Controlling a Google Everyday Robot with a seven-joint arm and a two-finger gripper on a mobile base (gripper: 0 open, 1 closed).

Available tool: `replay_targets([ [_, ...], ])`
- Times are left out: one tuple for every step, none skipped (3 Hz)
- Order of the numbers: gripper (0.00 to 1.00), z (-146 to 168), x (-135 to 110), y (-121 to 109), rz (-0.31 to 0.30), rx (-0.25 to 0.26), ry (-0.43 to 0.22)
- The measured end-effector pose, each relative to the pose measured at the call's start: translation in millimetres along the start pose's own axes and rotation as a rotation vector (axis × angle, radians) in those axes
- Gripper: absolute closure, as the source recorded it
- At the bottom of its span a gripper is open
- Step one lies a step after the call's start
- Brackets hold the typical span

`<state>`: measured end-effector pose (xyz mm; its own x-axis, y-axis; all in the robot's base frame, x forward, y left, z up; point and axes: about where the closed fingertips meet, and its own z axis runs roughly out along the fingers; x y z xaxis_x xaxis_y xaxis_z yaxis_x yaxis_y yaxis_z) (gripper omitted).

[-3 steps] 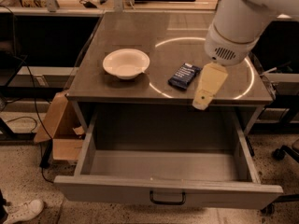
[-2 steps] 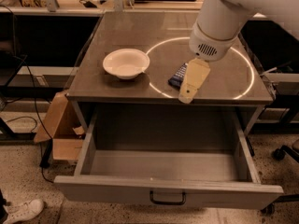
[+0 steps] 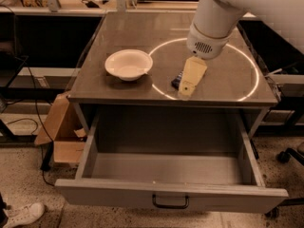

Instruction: Place rxbar blueberry into top drawer

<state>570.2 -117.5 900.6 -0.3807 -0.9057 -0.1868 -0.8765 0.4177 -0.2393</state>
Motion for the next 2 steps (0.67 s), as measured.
replay_targets([
  [0.00,35.7,-9.5,-11.7,0.000,-0.046,0.034],
  [0.00,36.1,-9.6,-11.8,0.000,-0.047,0.034],
])
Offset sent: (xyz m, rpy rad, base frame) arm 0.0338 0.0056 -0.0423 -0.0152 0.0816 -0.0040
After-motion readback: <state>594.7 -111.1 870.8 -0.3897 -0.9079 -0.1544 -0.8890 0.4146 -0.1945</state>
